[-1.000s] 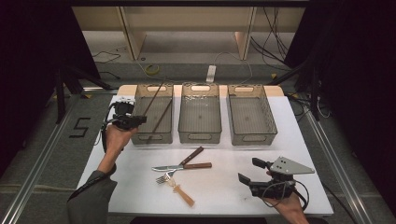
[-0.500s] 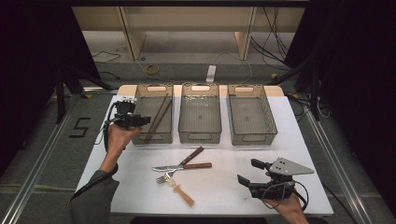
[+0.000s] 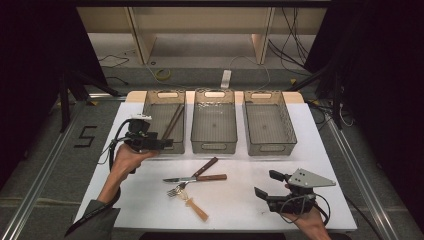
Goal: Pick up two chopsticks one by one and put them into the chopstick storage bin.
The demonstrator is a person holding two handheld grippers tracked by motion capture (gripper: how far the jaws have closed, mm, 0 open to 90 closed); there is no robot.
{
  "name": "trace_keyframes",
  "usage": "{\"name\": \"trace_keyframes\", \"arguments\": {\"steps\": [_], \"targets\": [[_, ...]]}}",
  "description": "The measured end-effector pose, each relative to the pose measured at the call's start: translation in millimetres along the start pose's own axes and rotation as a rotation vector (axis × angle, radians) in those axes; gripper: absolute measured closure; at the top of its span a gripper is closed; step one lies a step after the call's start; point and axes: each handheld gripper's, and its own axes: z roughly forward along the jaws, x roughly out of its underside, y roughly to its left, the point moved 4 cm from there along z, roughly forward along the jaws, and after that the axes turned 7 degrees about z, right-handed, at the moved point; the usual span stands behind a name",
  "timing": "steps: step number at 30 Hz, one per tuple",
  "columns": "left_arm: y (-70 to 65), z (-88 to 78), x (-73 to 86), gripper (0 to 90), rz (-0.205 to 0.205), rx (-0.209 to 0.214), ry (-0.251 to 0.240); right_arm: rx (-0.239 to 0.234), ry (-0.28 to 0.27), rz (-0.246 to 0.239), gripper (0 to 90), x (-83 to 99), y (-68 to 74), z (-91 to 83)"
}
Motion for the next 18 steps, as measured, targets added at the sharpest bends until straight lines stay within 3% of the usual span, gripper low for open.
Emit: {"name": "trace_keyframes", "arguments": {"steps": [8, 18], "targets": [[-29.1, -1.3, 4.0, 16.1, 0.132, 0.032, 0.05, 0.002, 0.008, -0.006, 22.6, 0.7, -0.2, 1.2], [-57.0, -1.4, 9.8, 15.3, 0.211, 0.078, 0.076, 0.003, 0.019, -0.004, 22.4, 2.2, -2.0, 2.8]]}}
